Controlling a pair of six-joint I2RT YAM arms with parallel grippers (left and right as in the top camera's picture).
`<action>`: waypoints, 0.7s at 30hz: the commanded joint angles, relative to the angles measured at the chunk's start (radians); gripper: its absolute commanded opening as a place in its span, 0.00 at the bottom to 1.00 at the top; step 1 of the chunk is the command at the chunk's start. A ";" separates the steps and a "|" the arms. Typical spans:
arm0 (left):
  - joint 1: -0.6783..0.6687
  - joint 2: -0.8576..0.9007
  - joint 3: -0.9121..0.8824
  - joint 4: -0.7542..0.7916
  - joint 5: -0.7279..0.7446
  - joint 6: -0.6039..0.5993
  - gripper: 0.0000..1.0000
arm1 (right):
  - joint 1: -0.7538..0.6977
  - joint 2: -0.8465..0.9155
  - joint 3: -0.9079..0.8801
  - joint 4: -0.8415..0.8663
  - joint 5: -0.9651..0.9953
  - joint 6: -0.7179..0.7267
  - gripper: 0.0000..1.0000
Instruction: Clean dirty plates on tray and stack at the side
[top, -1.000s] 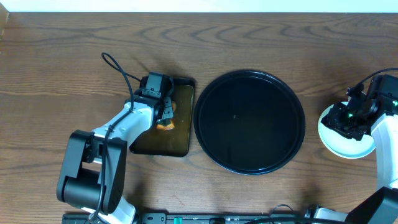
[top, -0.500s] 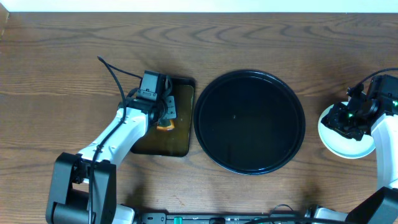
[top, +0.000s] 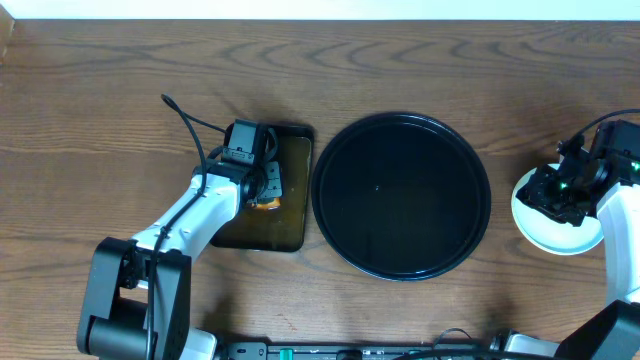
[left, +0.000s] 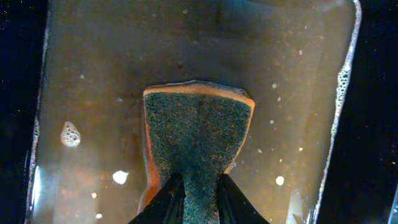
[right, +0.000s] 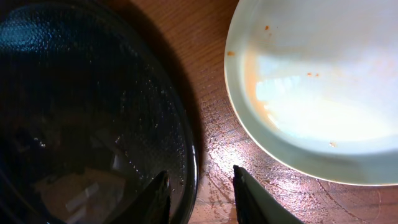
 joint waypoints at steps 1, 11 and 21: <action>0.001 0.017 -0.009 -0.007 -0.029 0.005 0.20 | 0.009 -0.016 -0.005 -0.001 -0.004 -0.014 0.32; 0.002 0.147 -0.009 0.005 -0.135 0.005 0.21 | 0.009 -0.016 -0.005 -0.008 -0.004 -0.014 0.31; 0.002 0.159 0.010 0.013 -0.121 0.006 0.30 | 0.009 -0.016 -0.005 -0.009 -0.004 -0.014 0.31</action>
